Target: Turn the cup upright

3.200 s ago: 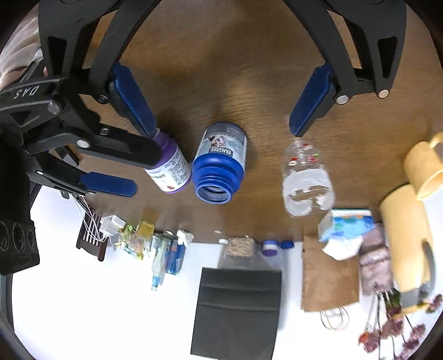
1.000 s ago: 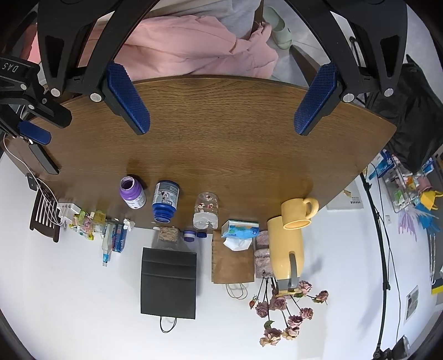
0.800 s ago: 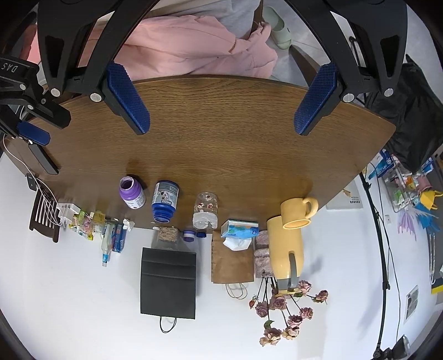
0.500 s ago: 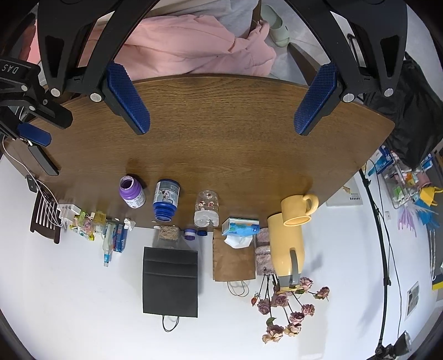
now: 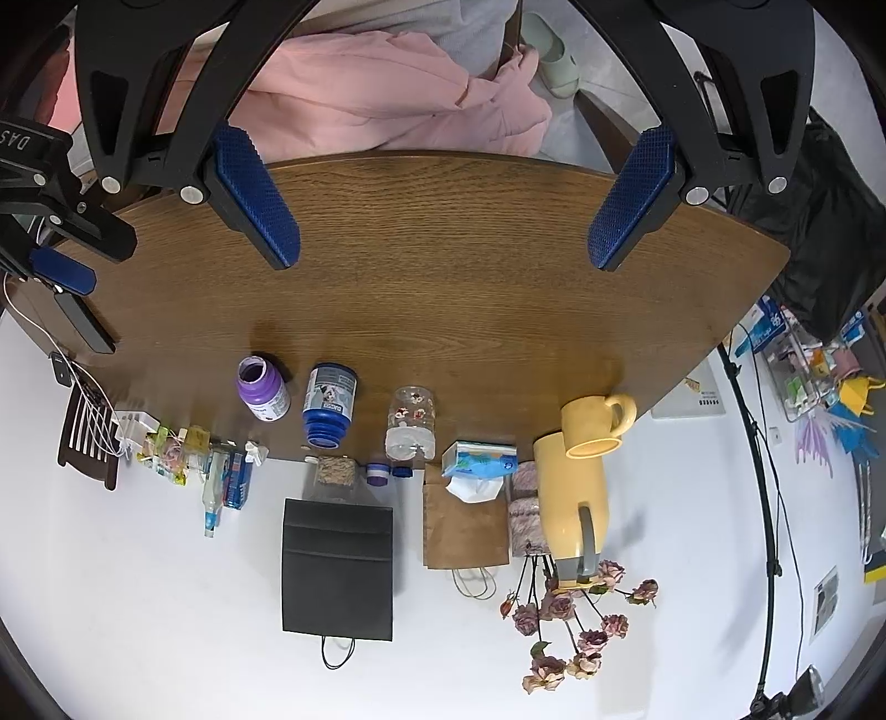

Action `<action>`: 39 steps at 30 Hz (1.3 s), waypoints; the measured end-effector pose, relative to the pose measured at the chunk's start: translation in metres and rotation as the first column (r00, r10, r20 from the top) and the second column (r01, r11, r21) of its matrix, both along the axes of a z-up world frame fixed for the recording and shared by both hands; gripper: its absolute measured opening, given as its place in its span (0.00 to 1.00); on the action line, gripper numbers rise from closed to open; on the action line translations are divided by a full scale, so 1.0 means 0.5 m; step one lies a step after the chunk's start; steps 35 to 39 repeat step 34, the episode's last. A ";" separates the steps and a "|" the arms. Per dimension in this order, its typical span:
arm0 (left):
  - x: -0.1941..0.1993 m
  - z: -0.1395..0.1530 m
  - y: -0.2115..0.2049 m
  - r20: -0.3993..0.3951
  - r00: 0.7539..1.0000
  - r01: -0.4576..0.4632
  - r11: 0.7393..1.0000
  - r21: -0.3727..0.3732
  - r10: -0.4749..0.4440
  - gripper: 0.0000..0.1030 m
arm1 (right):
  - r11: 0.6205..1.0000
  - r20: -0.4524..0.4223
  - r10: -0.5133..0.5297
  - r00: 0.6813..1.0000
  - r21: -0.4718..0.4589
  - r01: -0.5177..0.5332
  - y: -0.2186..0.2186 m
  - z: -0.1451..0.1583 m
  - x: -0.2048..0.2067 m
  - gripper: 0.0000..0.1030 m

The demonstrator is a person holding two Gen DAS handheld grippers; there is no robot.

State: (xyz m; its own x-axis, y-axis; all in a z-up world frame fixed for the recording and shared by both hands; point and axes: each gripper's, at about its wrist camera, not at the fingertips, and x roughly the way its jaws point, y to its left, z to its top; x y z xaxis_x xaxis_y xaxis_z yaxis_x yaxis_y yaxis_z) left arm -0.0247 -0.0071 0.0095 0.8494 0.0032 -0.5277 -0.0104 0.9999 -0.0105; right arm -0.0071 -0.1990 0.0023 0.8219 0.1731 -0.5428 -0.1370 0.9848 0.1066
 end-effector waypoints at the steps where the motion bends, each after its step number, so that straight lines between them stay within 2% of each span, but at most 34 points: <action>1: 0.003 -0.001 -0.001 0.000 1.000 0.001 1.000 0.000 -0.001 1.00 | 1.000 0.000 -0.001 1.000 0.001 0.001 0.000 -0.001 0.001 0.83; 39: 0.005 0.007 -0.002 0.014 1.000 -0.007 1.000 0.009 0.007 1.00 | 1.000 -0.001 0.000 1.000 0.002 0.000 0.000 0.002 0.005 0.83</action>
